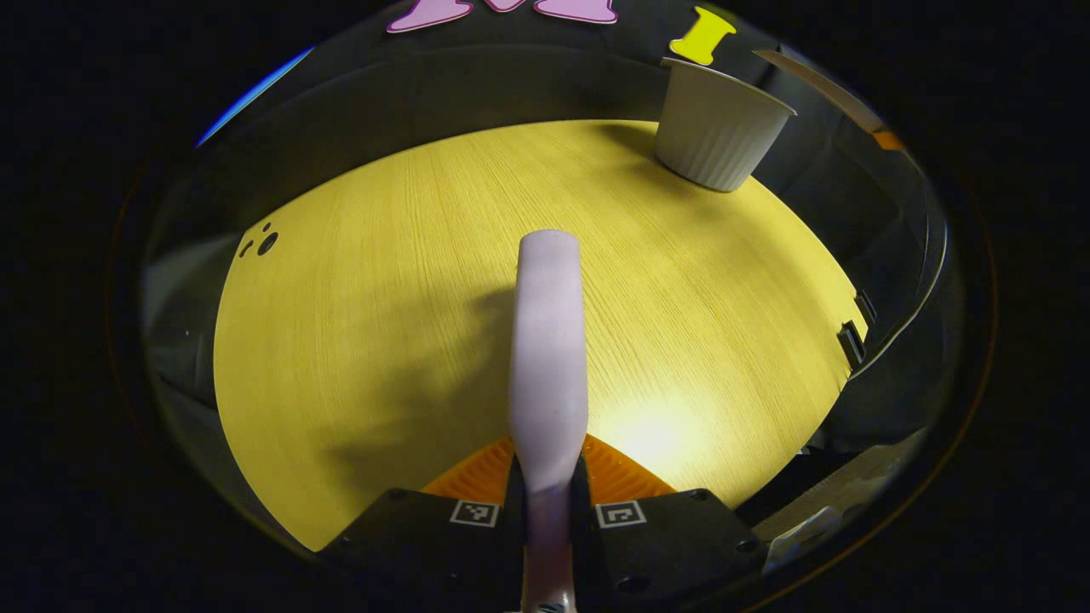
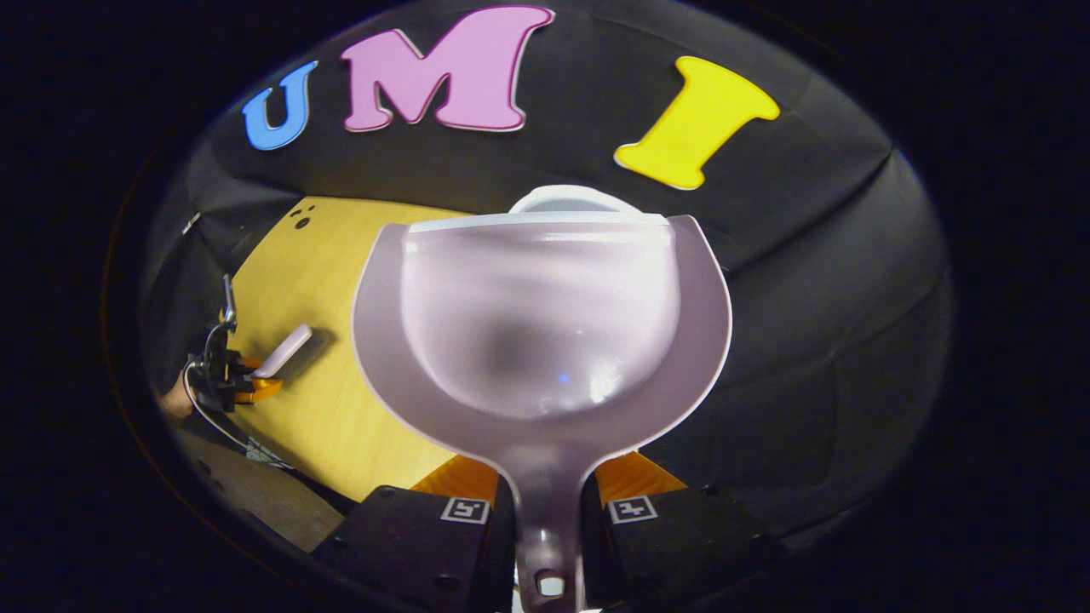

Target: Pick up the small broom and dustpan from the desktop, sweep the trash into the dustpan with the broom, and then empty the trash into the garbage bin.

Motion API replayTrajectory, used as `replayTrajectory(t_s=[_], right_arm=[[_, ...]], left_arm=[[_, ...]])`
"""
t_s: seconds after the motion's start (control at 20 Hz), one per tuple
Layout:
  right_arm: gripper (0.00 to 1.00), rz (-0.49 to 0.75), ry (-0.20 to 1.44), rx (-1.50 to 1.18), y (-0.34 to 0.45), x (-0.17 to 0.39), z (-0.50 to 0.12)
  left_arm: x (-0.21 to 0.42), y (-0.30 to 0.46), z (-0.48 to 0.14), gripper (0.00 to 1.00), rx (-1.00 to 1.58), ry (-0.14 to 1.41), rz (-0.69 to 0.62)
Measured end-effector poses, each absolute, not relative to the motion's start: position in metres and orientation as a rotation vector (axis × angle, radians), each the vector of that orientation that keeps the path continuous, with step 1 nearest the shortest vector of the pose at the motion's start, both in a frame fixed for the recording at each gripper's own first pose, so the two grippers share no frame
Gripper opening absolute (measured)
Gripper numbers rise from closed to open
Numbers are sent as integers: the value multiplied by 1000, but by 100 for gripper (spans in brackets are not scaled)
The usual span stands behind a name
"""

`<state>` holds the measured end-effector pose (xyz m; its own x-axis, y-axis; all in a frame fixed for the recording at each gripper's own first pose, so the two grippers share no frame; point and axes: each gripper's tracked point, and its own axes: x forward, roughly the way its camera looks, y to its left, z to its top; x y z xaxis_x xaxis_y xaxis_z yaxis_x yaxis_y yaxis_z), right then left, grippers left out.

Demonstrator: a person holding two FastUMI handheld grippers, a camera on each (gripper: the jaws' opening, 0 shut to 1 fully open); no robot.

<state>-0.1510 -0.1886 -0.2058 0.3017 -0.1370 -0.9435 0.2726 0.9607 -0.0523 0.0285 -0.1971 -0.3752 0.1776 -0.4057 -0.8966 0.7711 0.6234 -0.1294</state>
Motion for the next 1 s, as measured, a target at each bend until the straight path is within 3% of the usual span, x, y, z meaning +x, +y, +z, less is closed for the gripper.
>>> replayTrajectory(t_s=[0.2,0.3,0.45,0.5,0.65,0.7,1.0], right_arm=[[32,-188,1278,174,-122,-168,-248],[39,-155,1301,223,-92,-175,-271],[32,-122,1334,265,-56,-183,-310],[35,-108,1353,274,-49,-189,-321],[32,-56,1413,275,-21,-210,-358],[36,-49,1424,275,-15,-215,-366],[36,-60,1463,300,8,-224,-413]], left_arm=[[30,-196,-374,27,410,1104,-845],[30,-195,-373,27,410,1103,-832],[30,-194,-375,27,405,1112,-823],[30,-194,-375,27,403,1113,-821],[33,-192,-376,27,411,1105,-808],[34,-191,-378,26,417,1107,-806],[38,-188,-393,27,457,1119,-791]])
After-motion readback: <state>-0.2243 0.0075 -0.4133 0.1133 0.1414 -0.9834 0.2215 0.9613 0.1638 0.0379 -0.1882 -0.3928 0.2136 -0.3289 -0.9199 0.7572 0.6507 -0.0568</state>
